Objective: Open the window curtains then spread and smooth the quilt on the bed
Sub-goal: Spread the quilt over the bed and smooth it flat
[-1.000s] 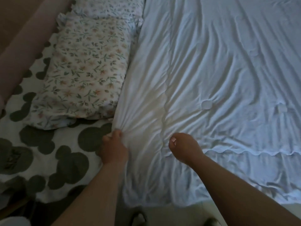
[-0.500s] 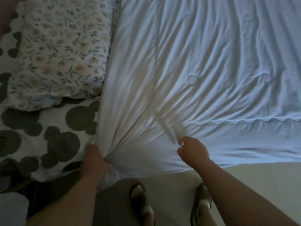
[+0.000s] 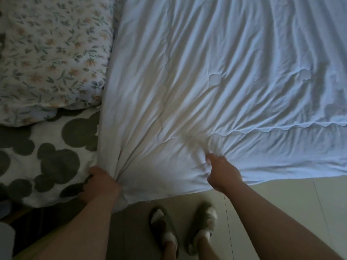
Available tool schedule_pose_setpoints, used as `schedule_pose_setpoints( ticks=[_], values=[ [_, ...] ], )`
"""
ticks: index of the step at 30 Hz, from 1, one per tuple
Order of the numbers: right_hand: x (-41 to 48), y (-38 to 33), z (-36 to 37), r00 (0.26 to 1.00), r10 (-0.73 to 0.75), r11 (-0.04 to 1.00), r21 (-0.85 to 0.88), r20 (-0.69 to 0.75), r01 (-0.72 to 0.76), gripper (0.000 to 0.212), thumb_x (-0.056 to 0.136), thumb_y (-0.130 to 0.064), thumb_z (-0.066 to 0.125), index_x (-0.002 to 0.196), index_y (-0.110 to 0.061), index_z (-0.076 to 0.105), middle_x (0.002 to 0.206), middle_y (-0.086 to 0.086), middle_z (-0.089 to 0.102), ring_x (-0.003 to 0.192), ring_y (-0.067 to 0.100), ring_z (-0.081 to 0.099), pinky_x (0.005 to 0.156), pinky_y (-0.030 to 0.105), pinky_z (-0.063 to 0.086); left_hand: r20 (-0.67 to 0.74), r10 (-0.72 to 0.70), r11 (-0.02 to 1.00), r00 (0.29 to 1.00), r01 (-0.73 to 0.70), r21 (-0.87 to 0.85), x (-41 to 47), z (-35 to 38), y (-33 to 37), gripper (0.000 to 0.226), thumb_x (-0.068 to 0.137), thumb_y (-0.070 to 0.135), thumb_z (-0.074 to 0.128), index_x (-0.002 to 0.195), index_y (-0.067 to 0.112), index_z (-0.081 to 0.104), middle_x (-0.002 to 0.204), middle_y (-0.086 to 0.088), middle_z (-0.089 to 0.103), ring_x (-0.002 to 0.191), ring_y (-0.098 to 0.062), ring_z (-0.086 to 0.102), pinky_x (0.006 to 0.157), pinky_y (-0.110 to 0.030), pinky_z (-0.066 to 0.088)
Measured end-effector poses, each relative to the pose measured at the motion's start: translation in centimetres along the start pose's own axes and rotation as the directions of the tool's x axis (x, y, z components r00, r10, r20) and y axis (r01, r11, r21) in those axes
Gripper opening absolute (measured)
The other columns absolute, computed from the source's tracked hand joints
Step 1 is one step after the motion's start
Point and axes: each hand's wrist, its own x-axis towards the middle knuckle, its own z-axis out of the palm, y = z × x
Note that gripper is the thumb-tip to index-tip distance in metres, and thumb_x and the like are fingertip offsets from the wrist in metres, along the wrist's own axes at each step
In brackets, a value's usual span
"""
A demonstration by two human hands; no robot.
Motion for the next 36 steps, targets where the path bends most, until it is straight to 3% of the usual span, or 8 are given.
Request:
schedule_pose_setpoints(
  ticks=[3,6,9,14,18,23,29,36],
  values=[
    [1.6,-0.8,-2.8,0.997,-0.024,0.998,0.055,-0.073,0.028,0.039,0.090,-0.007,0.045,0.125,-0.025,0.047,0.120,0.004,0.051,0.100,0.023,0.059,0.081,0.029,0.044,-0.124,-0.030,0.996,0.992,0.040,0.078,-1.5,-1.5,2.4,0.112,0.067,0.042,0.078,0.146,0.004,0.008,0.146,-0.022,0.028,0.131,-0.040,0.032,0.108,-0.054,0.030],
    [2.8,-2.2,-5.6,0.988,-0.092,0.992,0.077,-0.121,0.101,0.040,0.091,-0.007,0.040,0.127,-0.023,0.048,0.120,0.006,0.051,0.104,0.024,0.058,0.086,0.032,0.046,-0.260,0.033,0.998,0.965,-0.019,0.056,-1.9,-3.1,5.2,0.098,0.075,0.039,0.066,0.146,0.008,0.006,0.145,-0.020,0.026,0.132,-0.039,0.028,0.109,-0.052,0.026],
    [3.9,-3.6,-8.7,0.967,-0.182,0.979,0.056,-0.176,0.195,0.040,0.092,-0.008,0.042,0.129,-0.022,0.046,0.120,0.006,0.051,0.101,0.023,0.058,0.080,0.029,0.043,-0.306,0.101,0.994,0.947,-0.084,0.069,-2.4,-5.8,9.3,0.084,0.082,0.036,0.058,0.146,0.007,0.012,0.144,-0.019,0.027,0.133,-0.037,0.030,0.108,-0.048,0.028],
    [7.2,-6.8,-14.2,0.934,-0.268,0.959,0.026,-0.238,0.282,0.043,0.092,-0.009,0.042,0.133,-0.023,0.044,0.122,0.006,0.051,0.104,0.023,0.057,0.081,0.029,0.042,-0.326,0.227,0.974,0.918,-0.214,0.076,-2.1,-11.2,16.4,0.081,0.086,0.037,0.056,0.146,0.003,0.012,0.147,-0.019,0.028,0.133,-0.035,0.032,0.107,-0.045,0.032],
    [10.5,-10.5,-17.8,0.922,-0.294,0.951,0.019,-0.253,0.309,0.044,0.093,-0.009,0.042,0.135,-0.024,0.043,0.124,0.005,0.051,0.100,0.022,0.059,0.080,0.030,0.045,-0.355,0.298,0.953,0.886,-0.299,0.052,0.6,-15.6,20.7,0.063,0.088,0.029,0.051,0.140,0.003,0.026,0.139,-0.017,0.038,0.123,-0.034,0.041,0.099,-0.044,0.039],
    [16.9,-17.4,-23.0,0.909,-0.291,0.947,0.047,-0.300,0.319,0.044,0.093,-0.009,0.043,0.134,-0.024,0.046,0.127,0.006,0.051,0.107,0.025,0.059,0.086,0.032,0.048,-0.359,0.334,0.883,0.871,-0.423,-0.205,7.6,-22.1,26.6,0.050,0.091,0.018,0.046,0.137,0.005,0.035,0.135,-0.015,0.046,0.121,-0.032,0.047,0.096,-0.040,0.041],
    [25.0,-24.8,-27.7,0.906,-0.256,0.944,0.114,-0.337,0.309,0.046,0.092,-0.007,0.043,0.134,-0.025,0.047,0.127,0.005,0.053,0.106,0.024,0.059,0.087,0.036,0.051,-0.301,0.359,0.816,0.884,-0.453,-0.359,15.0,-28.0,32.5,0.039,0.097,0.014,0.044,0.134,0.003,0.042,0.136,-0.012,0.046,0.113,-0.025,0.049,0.082,-0.027,0.036],
    [33.2,-28.7,-30.4,0.897,-0.263,0.948,0.077,-0.354,0.308,0.044,0.093,-0.010,0.044,0.135,-0.024,0.046,0.125,0.005,0.052,0.107,0.024,0.057,0.080,0.028,0.042,-0.260,0.394,0.812,0.882,-0.466,-0.352,22.7,-30.2,39.7,0.031,0.095,0.014,0.045,0.121,-0.004,0.052,0.120,-0.020,0.057,0.109,-0.035,0.056,0.076,-0.032,0.039]
  ],
)
